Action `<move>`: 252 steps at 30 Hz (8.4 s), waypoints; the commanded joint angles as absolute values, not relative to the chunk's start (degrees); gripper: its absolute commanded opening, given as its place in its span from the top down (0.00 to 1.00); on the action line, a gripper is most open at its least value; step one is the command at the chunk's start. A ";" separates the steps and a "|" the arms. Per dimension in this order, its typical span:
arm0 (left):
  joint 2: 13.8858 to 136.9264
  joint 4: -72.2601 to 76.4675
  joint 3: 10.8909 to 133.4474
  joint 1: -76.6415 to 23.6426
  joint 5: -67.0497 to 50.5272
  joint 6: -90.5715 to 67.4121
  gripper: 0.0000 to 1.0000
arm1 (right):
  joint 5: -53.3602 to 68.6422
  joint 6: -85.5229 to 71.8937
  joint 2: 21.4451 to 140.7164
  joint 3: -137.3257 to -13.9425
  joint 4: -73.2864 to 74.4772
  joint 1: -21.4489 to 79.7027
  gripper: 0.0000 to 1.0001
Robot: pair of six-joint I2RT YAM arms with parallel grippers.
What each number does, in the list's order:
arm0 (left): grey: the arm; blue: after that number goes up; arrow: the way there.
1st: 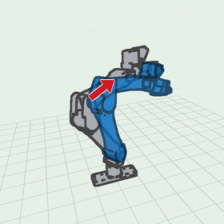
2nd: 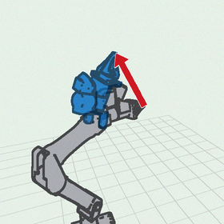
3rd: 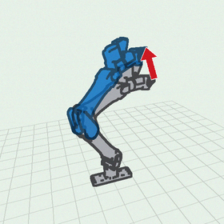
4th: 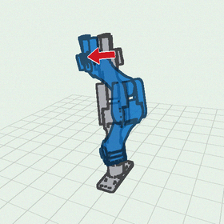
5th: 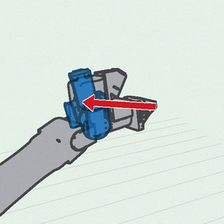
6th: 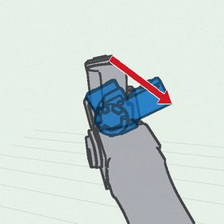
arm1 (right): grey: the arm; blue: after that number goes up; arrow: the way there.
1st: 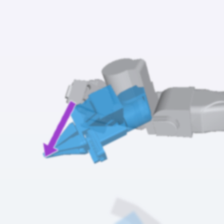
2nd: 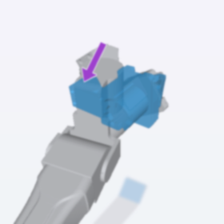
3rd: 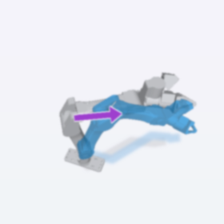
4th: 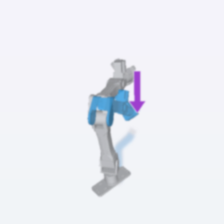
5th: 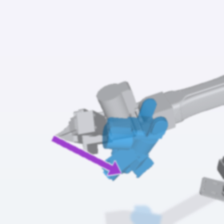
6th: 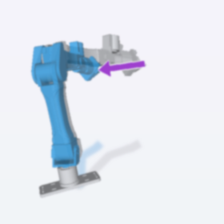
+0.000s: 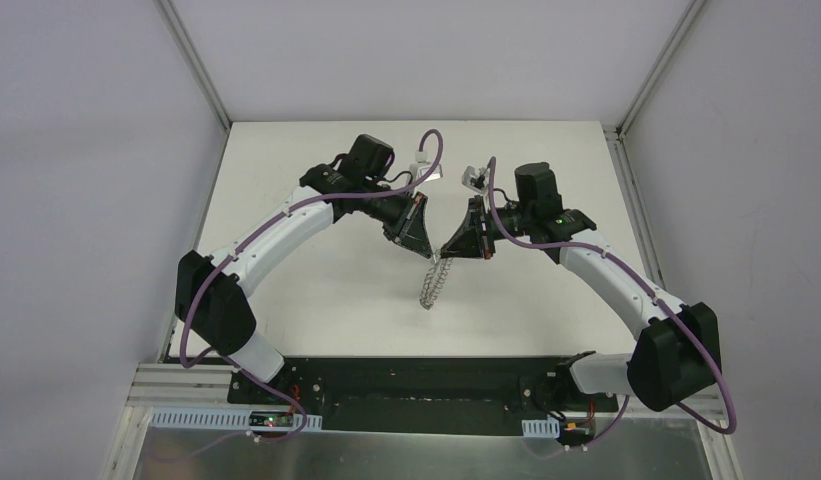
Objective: Put the keys on the keyring
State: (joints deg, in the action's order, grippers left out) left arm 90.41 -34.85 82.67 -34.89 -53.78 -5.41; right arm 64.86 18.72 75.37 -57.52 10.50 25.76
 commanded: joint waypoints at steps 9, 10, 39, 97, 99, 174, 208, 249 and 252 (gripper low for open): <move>91.54 -34.55 84.66 -34.99 -56.71 -6.67 1.00 | 68.60 23.80 72.12 -57.92 12.02 26.14 1.00; 91.72 -34.70 84.72 -34.98 -56.77 -6.71 1.00 | 68.49 24.00 72.08 -57.92 12.15 26.14 1.00; 92.99 -35.68 83.77 -34.19 -55.65 -6.53 1.00 | 68.81 23.07 71.94 -57.75 11.53 25.78 1.00; 94.21 -35.94 83.97 -33.42 -61.91 -5.40 0.72 | 69.72 18.96 70.13 -56.42 6.15 23.66 1.00; 93.53 -37.89 84.89 -33.40 -60.81 -2.90 0.67 | 70.18 18.93 70.29 -56.43 6.15 23.68 1.00; 87.94 -30.94 81.25 -38.85 -62.82 24.60 0.85 | 75.01 12.19 72.78 -53.64 -1.93 23.41 1.00; 95.99 -60.95 106.84 -43.15 -43.91 3.53 1.00 | 73.30 -7.93 69.07 -50.72 -21.18 20.98 0.46; 94.60 -49.87 102.41 -39.36 -53.10 0.28 0.81 | 74.92 -16.22 71.18 -48.01 -32.24 22.92 1.00; 92.40 -45.07 99.88 -38.05 -56.50 -1.59 0.72 | 74.42 -19.64 70.64 -47.22 -36.31 22.22 1.00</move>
State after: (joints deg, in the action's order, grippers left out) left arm 97.51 -53.32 101.97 -39.83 -49.78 0.45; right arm 74.89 -15.49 72.79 -46.22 -28.93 23.03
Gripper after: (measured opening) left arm 0.240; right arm 0.009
